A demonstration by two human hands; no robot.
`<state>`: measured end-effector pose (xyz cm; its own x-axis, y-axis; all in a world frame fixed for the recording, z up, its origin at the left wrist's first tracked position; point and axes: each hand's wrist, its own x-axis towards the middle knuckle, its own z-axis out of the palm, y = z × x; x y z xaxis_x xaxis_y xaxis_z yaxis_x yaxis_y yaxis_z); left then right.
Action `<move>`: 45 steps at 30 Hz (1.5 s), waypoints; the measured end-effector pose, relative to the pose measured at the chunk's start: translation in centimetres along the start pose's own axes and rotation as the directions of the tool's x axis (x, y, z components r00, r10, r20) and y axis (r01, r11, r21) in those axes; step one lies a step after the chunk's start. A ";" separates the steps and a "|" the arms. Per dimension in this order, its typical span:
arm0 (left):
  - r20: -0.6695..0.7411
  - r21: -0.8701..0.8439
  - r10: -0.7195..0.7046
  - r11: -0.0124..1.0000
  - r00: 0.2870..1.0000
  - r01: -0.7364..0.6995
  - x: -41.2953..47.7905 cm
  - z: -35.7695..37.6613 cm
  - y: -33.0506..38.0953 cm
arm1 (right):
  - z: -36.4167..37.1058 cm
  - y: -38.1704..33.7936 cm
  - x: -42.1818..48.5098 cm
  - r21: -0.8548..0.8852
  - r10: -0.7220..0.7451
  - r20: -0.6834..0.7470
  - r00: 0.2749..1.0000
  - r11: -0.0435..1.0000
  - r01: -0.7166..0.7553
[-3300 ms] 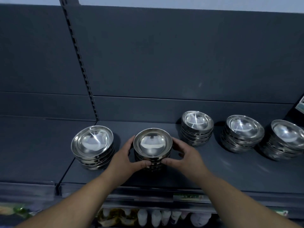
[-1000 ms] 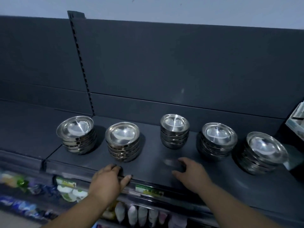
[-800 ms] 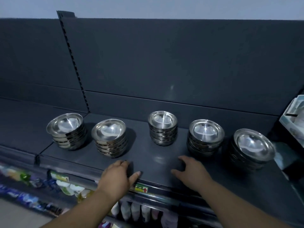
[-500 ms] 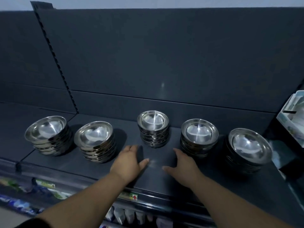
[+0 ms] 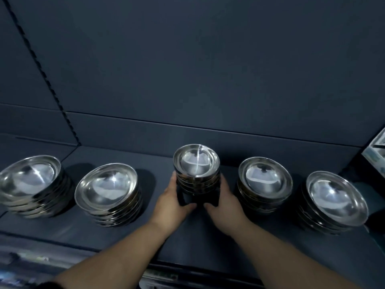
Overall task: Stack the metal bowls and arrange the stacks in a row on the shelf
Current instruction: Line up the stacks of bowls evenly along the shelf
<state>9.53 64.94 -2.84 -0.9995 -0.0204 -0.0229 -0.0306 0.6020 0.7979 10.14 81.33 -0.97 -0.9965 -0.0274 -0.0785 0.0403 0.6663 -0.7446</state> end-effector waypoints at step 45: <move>-0.005 -0.249 0.055 0.967 0.998 -0.055 -6.8 -3.9 0.6 | -0.7 1.1 -5.2 0.177 -0.140 -0.054 0.989 0.973 0.147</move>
<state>16.29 62.35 0.13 -0.9997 0.0088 0.0246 0.0260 0.3848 0.9227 15.36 82.73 -0.94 -0.9948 -0.0803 0.0620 -0.0946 0.5128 -0.8533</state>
